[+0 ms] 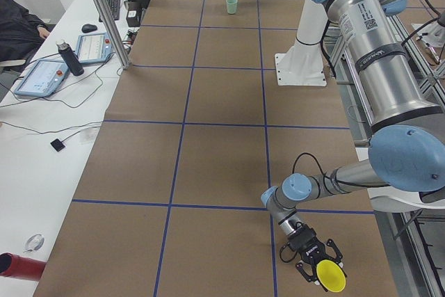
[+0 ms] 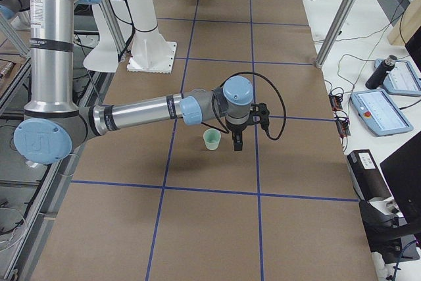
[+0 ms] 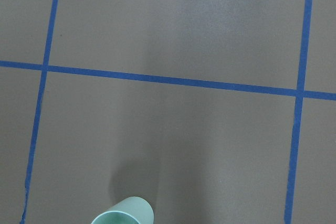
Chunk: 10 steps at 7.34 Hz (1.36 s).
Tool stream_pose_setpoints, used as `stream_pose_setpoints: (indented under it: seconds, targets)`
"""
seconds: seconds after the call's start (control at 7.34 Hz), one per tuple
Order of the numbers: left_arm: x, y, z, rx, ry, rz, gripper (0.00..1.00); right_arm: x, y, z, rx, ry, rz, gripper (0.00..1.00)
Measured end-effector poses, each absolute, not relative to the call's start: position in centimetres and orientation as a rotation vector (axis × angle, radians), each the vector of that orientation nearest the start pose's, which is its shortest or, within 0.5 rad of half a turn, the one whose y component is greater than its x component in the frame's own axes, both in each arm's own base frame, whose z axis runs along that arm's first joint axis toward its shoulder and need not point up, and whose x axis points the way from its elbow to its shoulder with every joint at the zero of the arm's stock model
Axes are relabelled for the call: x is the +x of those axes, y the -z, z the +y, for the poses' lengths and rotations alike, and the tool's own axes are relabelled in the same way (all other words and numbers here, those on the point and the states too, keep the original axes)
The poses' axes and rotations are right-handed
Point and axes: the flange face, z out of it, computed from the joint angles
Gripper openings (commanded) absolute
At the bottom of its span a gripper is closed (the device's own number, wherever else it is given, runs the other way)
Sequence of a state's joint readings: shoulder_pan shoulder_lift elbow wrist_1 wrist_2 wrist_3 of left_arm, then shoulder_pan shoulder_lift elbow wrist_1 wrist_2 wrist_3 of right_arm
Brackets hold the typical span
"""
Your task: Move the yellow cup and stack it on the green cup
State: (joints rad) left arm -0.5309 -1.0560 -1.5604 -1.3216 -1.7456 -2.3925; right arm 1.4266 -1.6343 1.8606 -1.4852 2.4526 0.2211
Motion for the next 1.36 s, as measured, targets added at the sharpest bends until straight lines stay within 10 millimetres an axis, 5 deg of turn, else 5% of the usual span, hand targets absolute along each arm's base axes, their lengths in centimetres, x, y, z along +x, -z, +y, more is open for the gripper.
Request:
stream_pose_setpoints:
  seconds: [0.27,0.54,0.95,1.36]
  targets:
    - [4.8,-86.1,-21.9,0.058,1.312,-0.661,0.00,-1.3,-51.4,-48.1,0.151,0.074,-0.917,1.00]
    - [4.5,-83.6,-29.1,0.172,1.292,-0.451,0.00,-1.3,-51.0,-48.2,0.156,0.075,-0.920,1.00]
    - [4.3,-75.0,-43.0,0.377,1.182,-0.180,0.00,-1.4,-51.0,-48.1,0.150,0.079,-0.941,1.00]
    - [8.4,-62.7,-55.5,0.559,0.972,0.023,0.00,-1.4,-51.7,-48.1,0.136,0.067,-0.935,1.00]
